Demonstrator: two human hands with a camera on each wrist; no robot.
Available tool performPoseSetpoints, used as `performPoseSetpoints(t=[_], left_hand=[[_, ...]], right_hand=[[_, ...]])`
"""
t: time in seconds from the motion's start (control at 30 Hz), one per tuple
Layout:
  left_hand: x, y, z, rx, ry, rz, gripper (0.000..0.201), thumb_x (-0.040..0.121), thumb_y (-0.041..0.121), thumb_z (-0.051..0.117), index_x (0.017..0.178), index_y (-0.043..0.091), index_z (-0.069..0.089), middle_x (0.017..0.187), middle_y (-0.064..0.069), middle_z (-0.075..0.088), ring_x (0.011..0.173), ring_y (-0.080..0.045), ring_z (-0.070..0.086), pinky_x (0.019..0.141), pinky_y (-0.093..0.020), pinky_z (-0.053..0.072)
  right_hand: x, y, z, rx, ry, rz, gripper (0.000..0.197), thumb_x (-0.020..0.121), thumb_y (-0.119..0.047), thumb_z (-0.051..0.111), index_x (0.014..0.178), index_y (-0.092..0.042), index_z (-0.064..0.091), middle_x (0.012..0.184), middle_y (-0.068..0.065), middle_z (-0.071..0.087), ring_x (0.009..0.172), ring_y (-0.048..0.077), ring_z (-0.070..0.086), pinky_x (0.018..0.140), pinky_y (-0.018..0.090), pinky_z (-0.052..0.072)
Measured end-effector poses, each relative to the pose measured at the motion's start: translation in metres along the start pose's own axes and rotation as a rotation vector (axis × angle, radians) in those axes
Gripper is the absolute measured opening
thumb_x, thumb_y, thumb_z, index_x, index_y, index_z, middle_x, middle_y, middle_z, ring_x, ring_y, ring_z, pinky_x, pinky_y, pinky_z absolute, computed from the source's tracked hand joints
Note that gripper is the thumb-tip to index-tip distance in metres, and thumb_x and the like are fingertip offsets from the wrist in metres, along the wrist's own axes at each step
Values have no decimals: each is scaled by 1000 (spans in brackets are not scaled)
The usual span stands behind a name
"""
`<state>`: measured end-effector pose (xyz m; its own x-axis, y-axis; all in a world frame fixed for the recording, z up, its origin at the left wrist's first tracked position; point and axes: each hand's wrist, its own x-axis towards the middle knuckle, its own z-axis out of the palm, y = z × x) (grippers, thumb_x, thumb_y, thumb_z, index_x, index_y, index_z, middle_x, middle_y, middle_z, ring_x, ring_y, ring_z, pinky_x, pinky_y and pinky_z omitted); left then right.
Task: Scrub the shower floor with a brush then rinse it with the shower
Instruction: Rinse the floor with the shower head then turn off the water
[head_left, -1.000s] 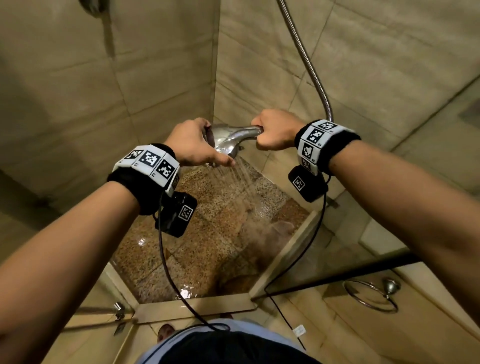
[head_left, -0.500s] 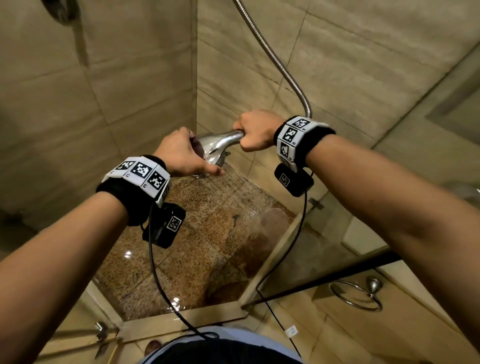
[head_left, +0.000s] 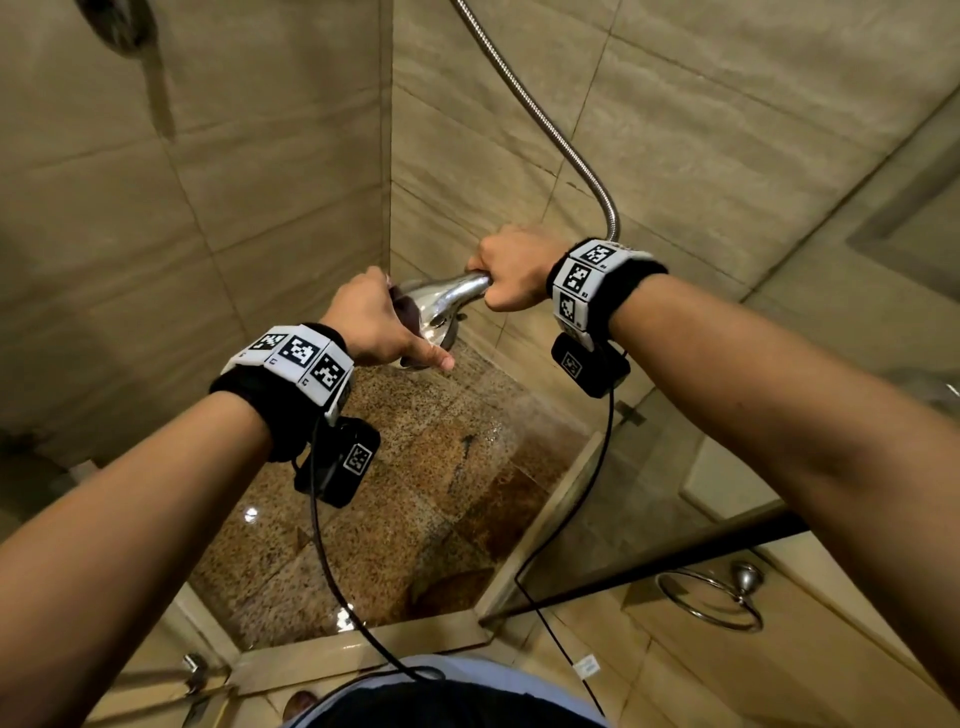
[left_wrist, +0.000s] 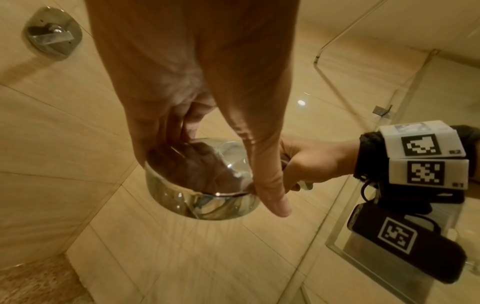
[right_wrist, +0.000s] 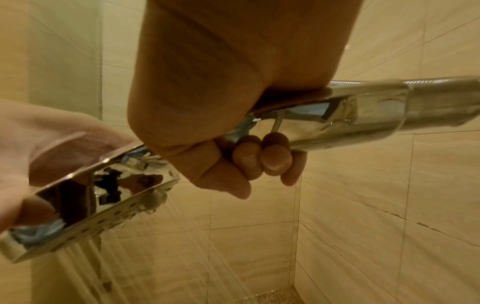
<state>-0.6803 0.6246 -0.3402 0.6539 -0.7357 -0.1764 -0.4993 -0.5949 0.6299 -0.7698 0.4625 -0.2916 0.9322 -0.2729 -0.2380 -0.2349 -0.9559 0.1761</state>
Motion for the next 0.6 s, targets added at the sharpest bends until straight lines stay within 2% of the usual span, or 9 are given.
performPoseSetpoints(t=[0.23,0.4,0.6], left_hand=[[1,-1,-2,-19,16,2,111,33,51,92,124,7,45,121,-6,55,112,-22,52,85,-28,42],[1,-1,-1,-28,16,4,110,34,51,92,124,9,45,122,-4,56,112,-21,52,85,-27,42],[0,0,2,-28,19,10,110,33,52,91,123,9,46,122,-5,56,112,-22,53,87,-28,43]], right_hand=[[1,0,0,55,1,10,11,75,-10,51,79,-18,58,60,-1,48,66,24,51,59,28,39],[0,0,-3,26,-5,8,10,76,-9,51,80,-16,57,61,-1,48,65,22,49,48,23,31],[0,2,-4,21,-13,3,9,76,-10,52,77,-18,55,61,-1,48,64,23,50,49,22,34]])
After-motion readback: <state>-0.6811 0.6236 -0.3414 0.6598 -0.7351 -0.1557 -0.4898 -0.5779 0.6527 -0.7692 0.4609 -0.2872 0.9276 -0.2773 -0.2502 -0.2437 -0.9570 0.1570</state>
